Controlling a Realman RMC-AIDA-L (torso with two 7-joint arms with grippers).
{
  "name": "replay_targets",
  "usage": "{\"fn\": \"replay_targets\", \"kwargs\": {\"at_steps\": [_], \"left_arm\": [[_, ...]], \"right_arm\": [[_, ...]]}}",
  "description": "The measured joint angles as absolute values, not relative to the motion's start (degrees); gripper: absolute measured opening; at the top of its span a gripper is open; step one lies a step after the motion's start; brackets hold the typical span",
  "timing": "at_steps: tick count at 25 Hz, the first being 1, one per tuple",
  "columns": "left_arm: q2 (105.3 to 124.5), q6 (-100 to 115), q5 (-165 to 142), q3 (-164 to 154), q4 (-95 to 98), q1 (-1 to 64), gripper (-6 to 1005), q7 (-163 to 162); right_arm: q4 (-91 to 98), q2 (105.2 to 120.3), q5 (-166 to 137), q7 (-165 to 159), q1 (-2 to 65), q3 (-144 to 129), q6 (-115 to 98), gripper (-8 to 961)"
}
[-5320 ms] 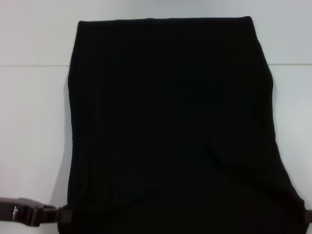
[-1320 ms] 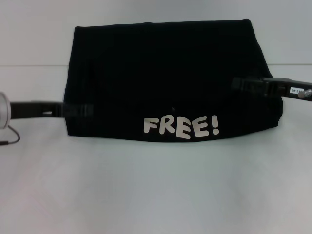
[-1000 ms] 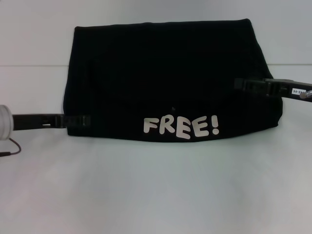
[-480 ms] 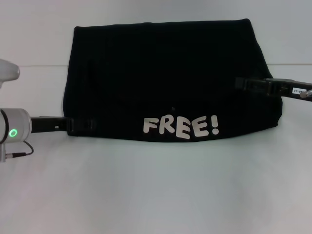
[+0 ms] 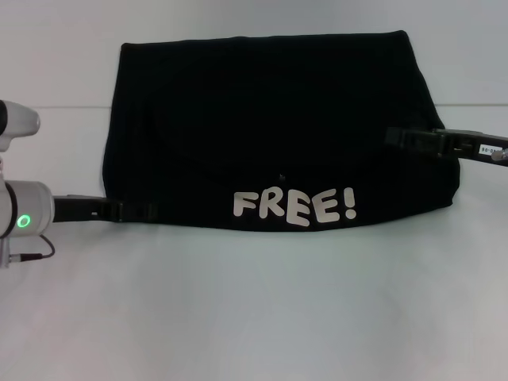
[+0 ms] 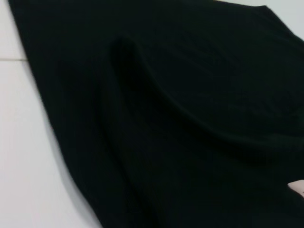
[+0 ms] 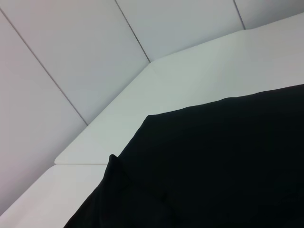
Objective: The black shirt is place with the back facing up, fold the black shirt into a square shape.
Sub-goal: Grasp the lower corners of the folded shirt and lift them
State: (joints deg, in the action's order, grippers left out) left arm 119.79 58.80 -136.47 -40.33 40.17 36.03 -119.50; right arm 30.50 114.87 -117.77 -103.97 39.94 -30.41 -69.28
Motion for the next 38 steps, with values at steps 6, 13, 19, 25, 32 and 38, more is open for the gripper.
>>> {"fn": "replay_targets", "kwargs": {"at_steps": [6, 13, 19, 25, 32, 38], "left_arm": [[119.70, 58.53, -136.79, -40.04, 40.26, 35.97, 840, -119.43], [119.75, 58.63, -137.50, -40.53, 40.27, 36.06, 493, -119.31], [119.79, 58.57, -137.54, -40.49, 40.22, 36.17, 293, -119.39], [119.53, 59.08, -137.54, -40.45, 40.31, 36.36, 181, -119.43], [119.34, 62.48, -138.07, -40.29, 42.31, 36.38, -2, -119.37], [119.04, 63.40, -138.16, -40.52, 42.75, 36.55, -1, -119.31]], "right_arm": [[30.50, 114.87, -117.78, -103.86, 39.77, -30.41, -69.31, 681], [30.50, 114.87, -117.78, -103.77, 39.45, -30.41, -69.35, 680], [30.50, 114.87, -117.78, -103.63, 39.23, -30.41, -69.35, 679], [30.21, 113.82, -118.87, -104.37, 38.97, -30.93, -69.15, 678], [30.89, 111.42, -128.01, -114.15, 38.72, -31.11, -66.72, 677], [30.70, 110.96, -133.06, -117.93, 38.78, -31.13, -64.69, 676]]}}
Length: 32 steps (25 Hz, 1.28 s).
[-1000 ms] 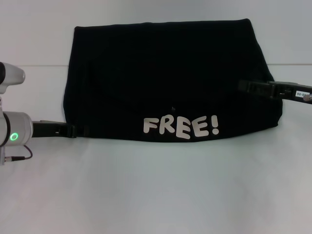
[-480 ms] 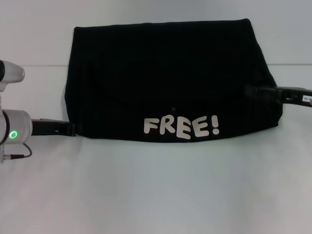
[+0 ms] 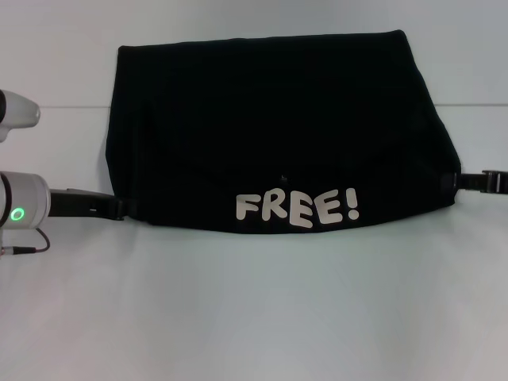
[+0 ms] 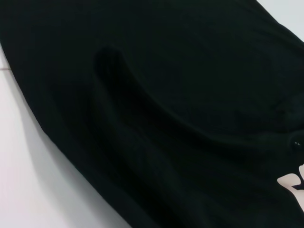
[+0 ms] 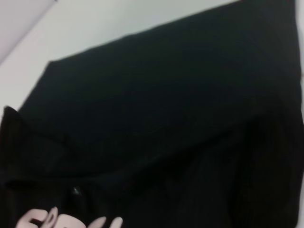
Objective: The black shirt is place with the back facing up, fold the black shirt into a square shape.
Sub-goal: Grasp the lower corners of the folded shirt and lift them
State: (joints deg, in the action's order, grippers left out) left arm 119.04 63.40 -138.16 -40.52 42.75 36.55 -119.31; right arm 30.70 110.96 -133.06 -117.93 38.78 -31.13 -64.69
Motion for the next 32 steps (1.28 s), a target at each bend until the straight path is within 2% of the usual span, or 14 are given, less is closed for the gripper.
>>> {"fn": "replay_targets", "kwargs": {"at_steps": [7, 15, 21, 26, 32], "left_arm": [[118.85, 63.21, -138.17, -40.52, 42.74, 36.93, -1, -119.27], [118.64, 62.76, -138.73, -40.51, 42.40, 37.50, -2, -119.27], [118.65, 62.42, -139.03, -40.52, 42.29, 37.58, -2, -119.28], [118.65, 62.40, -139.05, -40.50, 42.25, 37.62, -2, -119.41], [118.74, 62.74, -139.05, -40.46, 42.25, 37.19, -1, -119.47]], "right_arm": [[30.39, 113.31, -133.76, -117.60, 39.83, -33.93, -60.12, 675], [27.40, 114.10, -133.82, -117.62, 41.15, -36.38, -54.44, 644], [27.51, 114.24, -133.67, -117.24, 40.91, -36.54, -53.46, 414], [27.90, 114.29, -133.53, -116.82, 40.45, -36.15, -55.07, 177], [28.33, 114.06, -133.18, -115.91, 39.33, -35.64, -57.75, 111]]}}
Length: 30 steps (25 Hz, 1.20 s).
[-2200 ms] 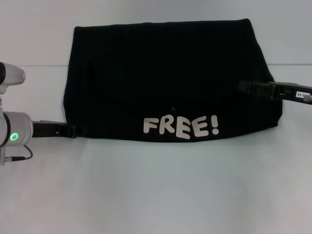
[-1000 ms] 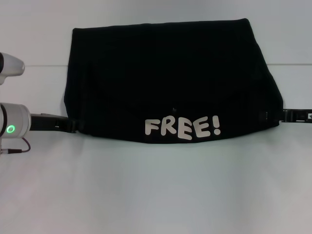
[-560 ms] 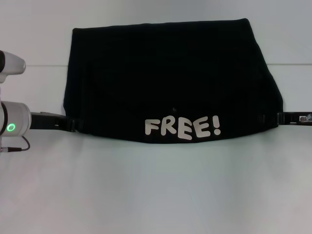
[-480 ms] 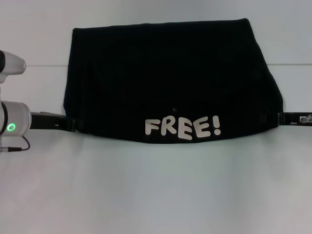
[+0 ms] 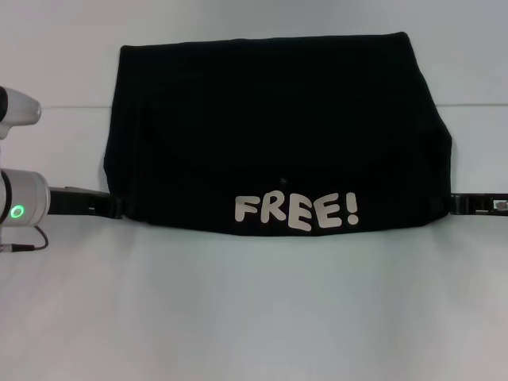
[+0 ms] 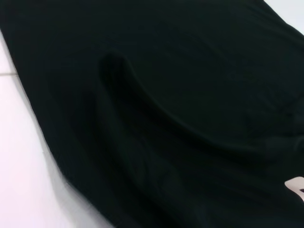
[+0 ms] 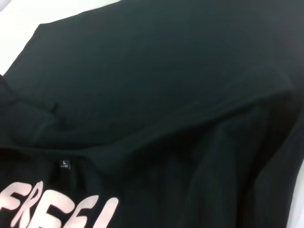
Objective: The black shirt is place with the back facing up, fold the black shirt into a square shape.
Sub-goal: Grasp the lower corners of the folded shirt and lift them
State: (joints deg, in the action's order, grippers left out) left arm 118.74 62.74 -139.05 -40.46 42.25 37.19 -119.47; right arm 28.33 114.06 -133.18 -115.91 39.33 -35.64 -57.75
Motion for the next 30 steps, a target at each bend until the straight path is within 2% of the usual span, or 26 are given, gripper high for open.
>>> {"fn": "replay_targets", "kwargs": {"at_steps": [5, 9, 19, 25, 30], "left_arm": [[118.27, 72.55, -141.47, -38.48, 46.46, 36.11, -1, -119.76], [117.56, 83.84, -142.18, -36.04, 49.33, 34.62, -2, -119.50], [117.36, 104.67, -142.45, -29.01, 52.95, 30.01, -1, -114.29], [116.69, 110.85, -144.10, -25.99, 53.13, 28.77, -1, -112.25], [117.11, 115.56, -146.53, -25.62, 52.87, 27.64, -1, -109.98]], "right_arm": [[32.01, 113.87, -132.46, -115.87, 36.41, -35.51, -64.13, 56], [35.78, 113.69, -132.40, -115.72, 32.68, -35.10, -71.00, 56], [40.83, 113.37, -132.61, -104.62, 22.96, -27.27, -90.54, 55], [40.56, 113.50, -133.03, -99.02, 18.26, -25.96, -96.42, 56], [40.57, 113.65, -133.17, -96.58, 14.94, -23.56, -101.13, 56]]}}
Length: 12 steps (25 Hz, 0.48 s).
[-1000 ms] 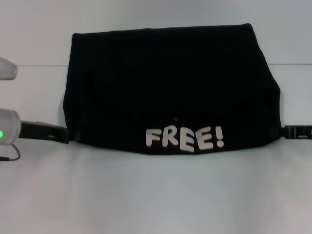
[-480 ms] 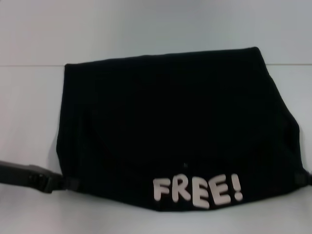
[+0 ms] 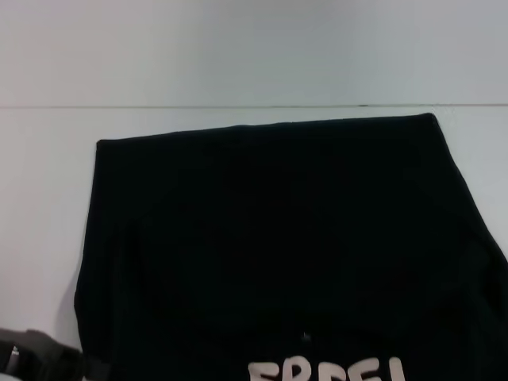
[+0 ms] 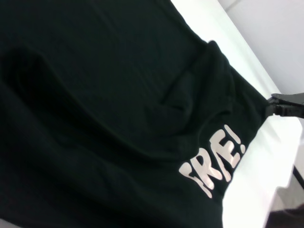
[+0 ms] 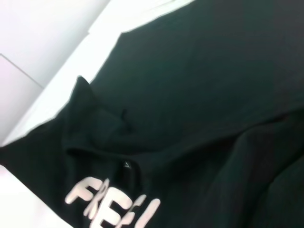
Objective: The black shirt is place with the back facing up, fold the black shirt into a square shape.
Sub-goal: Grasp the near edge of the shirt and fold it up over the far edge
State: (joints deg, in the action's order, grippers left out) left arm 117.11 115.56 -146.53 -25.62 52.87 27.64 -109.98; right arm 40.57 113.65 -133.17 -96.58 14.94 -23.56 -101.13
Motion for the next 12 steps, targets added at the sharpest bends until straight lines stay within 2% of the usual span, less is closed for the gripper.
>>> {"fn": "replay_targets", "kwargs": {"at_steps": [5, 12], "left_arm": [[117.34, 116.60, -146.82, -25.14, 51.89, 26.95, -2, -109.12], [116.79, 115.72, -145.77, -24.72, 51.74, 28.91, -2, -109.13]], "right_arm": [[40.62, 113.73, -133.17, -94.74, 13.16, -20.14, -104.17, 56], [40.54, 113.82, -133.17, -94.48, 14.80, -19.67, -104.49, 56]]}}
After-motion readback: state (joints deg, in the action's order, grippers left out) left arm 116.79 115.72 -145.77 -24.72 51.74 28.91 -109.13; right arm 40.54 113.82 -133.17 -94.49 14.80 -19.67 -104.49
